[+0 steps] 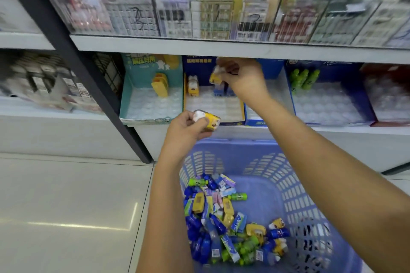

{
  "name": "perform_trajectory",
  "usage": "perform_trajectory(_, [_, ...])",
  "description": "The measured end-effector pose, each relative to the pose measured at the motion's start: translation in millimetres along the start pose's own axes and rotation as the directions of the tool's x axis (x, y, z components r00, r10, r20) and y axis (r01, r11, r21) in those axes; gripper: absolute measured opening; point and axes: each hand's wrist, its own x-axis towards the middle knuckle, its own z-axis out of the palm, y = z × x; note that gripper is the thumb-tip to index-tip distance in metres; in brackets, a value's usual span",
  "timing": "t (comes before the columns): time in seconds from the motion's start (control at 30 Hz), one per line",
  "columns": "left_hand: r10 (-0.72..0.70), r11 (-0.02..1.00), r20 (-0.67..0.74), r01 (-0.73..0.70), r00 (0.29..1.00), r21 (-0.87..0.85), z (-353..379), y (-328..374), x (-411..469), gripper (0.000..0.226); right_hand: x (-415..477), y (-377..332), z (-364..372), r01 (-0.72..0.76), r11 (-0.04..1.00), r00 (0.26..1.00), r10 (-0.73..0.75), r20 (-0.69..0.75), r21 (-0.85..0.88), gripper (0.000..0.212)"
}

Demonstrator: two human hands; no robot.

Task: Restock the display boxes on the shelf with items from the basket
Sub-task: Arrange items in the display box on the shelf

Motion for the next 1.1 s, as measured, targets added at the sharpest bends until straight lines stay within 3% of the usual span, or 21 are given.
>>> perform_trajectory(0.1, [0.003, 1.0, -0.066, -0.004, 0.998, -0.018, -7.3, -0.6, 2.5, 0.01, 24.8, 6.9, 23.7, 0.005, 0.982, 0.999, 0.005, 0.053, -0.191, 0.022])
perform_trajectory(0.3, [-0.007, 0.991, -0.041, 0.001, 0.999, -0.135, -7.9, 3.6, 4.9, 0.012, 39.9, 22.0, 43.1, 0.146, 0.897, 0.971, -0.049, 0.236, -0.417, 0.024])
perform_trajectory(0.7, [0.049, 0.999, -0.111, -0.048, 0.993, 0.012, -3.9, -1.5, 21.4, 0.011, 44.6, 27.2, 41.9, 0.184, 0.901, 0.962, -0.083, 0.259, -0.394, 0.026])
perform_trajectory(0.87, [0.035, 0.999, -0.12, -0.032, 0.992, 0.026, -0.8, -5.0, 27.4, 0.013, 47.4, 29.1, 40.8, 0.087, 0.946, 0.967, -0.005, 0.253, -0.312, 0.025])
perform_trajectory(1.1, [0.064, 0.997, -0.134, -0.056, 0.989, 0.06, 3.4, -9.0, 34.1, 0.015, 54.3, 28.0, 46.4, 0.168, 0.861, 0.94, 0.008, 0.342, -0.48, 0.03])
